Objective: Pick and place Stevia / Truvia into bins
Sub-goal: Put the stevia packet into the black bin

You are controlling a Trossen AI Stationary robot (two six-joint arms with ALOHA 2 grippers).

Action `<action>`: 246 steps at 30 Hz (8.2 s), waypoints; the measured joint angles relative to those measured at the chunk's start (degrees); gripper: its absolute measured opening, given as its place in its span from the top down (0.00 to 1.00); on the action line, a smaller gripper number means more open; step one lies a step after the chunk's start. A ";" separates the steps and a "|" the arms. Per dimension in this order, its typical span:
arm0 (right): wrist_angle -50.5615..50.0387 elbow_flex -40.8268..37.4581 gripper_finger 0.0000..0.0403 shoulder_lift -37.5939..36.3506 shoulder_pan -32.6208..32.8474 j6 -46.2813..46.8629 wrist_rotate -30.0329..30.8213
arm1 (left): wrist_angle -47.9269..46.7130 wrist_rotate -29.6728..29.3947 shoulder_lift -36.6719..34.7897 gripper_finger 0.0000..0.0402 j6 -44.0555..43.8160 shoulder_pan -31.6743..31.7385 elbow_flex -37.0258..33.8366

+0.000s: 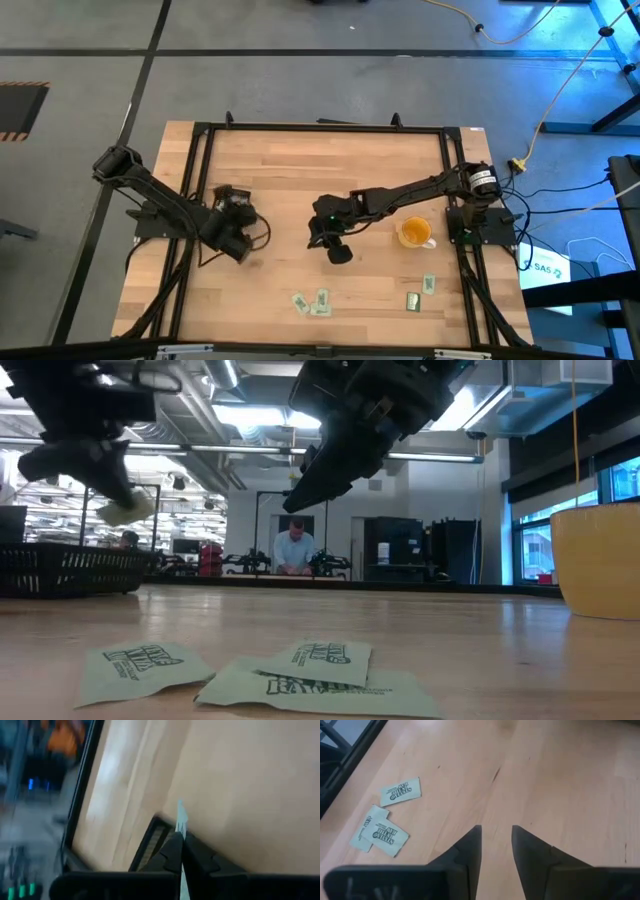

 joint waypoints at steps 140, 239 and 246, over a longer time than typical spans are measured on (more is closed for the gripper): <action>-0.09 0.25 0.99 13.30 15.93 -1.15 19.99 | 47.66 13.90 4.37 0.83 26.14 3.15 0.00; -13.03 0.00 0.70 -4.59 -1.62 7.20 9.60 | 6.65 -8.93 3.80 0.99 2.14 -0.75 0.00; -13.03 0.00 0.70 -4.59 -1.62 7.02 9.57 | -4.16 -4.57 3.80 0.99 -9.79 2.12 0.00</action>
